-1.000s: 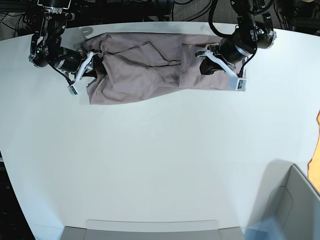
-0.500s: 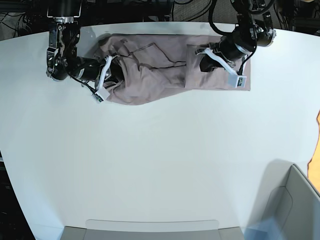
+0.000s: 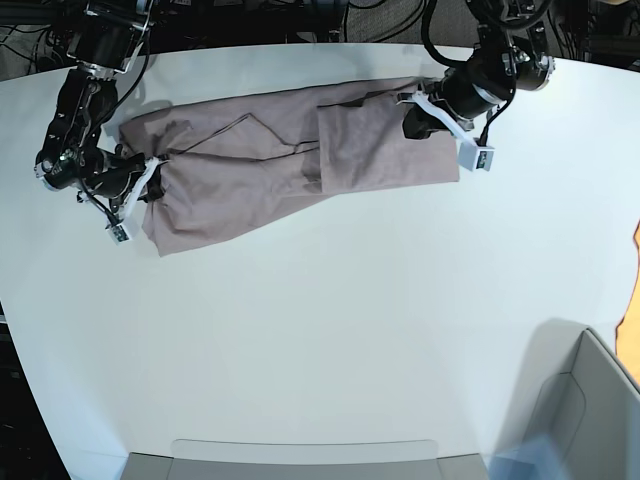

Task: Fold the T-shirt properly
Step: 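Grasp the other shirt end with the right gripper and lift it, then fold the right-held end over onto the left-held end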

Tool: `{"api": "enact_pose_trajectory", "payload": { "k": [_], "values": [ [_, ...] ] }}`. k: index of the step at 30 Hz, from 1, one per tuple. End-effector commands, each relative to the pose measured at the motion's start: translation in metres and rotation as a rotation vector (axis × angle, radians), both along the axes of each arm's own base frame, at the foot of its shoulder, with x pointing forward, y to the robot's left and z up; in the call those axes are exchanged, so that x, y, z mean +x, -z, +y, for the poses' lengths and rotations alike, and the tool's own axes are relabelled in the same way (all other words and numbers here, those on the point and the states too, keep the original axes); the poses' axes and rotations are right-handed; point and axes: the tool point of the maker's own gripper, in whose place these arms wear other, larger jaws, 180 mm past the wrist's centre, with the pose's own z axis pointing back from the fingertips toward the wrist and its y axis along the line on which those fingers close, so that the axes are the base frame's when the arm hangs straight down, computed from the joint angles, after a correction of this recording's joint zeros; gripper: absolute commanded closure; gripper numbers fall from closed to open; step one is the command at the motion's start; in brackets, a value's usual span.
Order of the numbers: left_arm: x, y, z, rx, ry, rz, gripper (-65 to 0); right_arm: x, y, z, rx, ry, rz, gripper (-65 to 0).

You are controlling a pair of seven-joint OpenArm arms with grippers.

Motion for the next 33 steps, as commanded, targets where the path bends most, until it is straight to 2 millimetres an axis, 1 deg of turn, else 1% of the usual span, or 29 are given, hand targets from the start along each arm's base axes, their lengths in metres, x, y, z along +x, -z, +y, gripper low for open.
{"api": "enact_pose_trajectory", "payload": {
  "k": [1,6,7,9,10,11,14,16,18,21,26,27,28,30,33],
  "values": [
    [0.002,-0.007,0.0,-0.01,-0.001,-0.025,0.0,0.011,-0.012,0.0,0.006,-0.012,-0.049,0.0],
    [-0.003,-0.004,0.0,-0.007,-0.002,-0.011,0.0,0.012,-0.017,-0.006,-0.012,-0.006,-0.062,0.0],
    [-0.003,-0.004,0.0,-0.007,-0.002,-0.011,0.0,0.013,-0.022,-0.009,-0.02,0.002,-0.078,0.0],
    [-0.003,-0.004,0.0,-0.007,-0.002,-0.011,0.0,0.016,-0.033,-0.007,-0.031,-0.002,-0.118,0.0],
    [-0.006,-0.003,0.001,-0.007,-0.003,-0.002,0.0,0.016,-0.039,-0.004,-0.044,-0.015,-0.138,0.0],
    [-0.01,-0.001,0.004,0.004,0.001,0.007,0.0,0.015,-0.044,0.003,-0.049,-0.034,-0.157,0.0],
    [-0.019,0.004,0.016,0.049,0.024,0.031,0.0,0.017,-0.063,0.037,-0.059,-0.117,-0.226,0.0],
    [-0.029,0.008,0.023,0.07,0.031,0.052,0.0,0.01,-0.07,0.063,-0.048,-0.172,-0.254,0.0],
    [-0.041,0.013,0.038,0.105,0.02,0.086,0.0,0.004,-0.077,0.09,-0.029,-0.229,-0.282,0.0],
    [-0.05,0.015,0.064,0.145,-0.046,0.107,0.0,-0.009,-0.085,0.125,0.0,-0.31,-0.31,0.0],
    [-0.057,0.011,0.104,0.208,-0.148,0.121,0.0,-0.027,-0.097,0.179,0.05,-0.451,-0.351,0.0],
    [-0.058,0.01,0.11,0.217,-0.164,0.12,0.0,-0.03,-0.097,0.19,0.054,-0.48,-0.35,0.0],
    [-0.058,0.009,0.114,0.224,-0.176,0.119,0.0,-0.033,-0.096,0.199,0.05,-0.508,-0.348,0.0],
    [-0.061,0.008,0.122,0.237,-0.196,0.123,0.0,-0.039,-0.097,0.224,0.039,-0.585,-0.358,0.0],
    [-0.062,0.008,0.125,0.242,-0.206,0.123,0.0,-0.055,-0.102,0.269,0.051,-0.735,-0.385,0.0]
  ]
}}
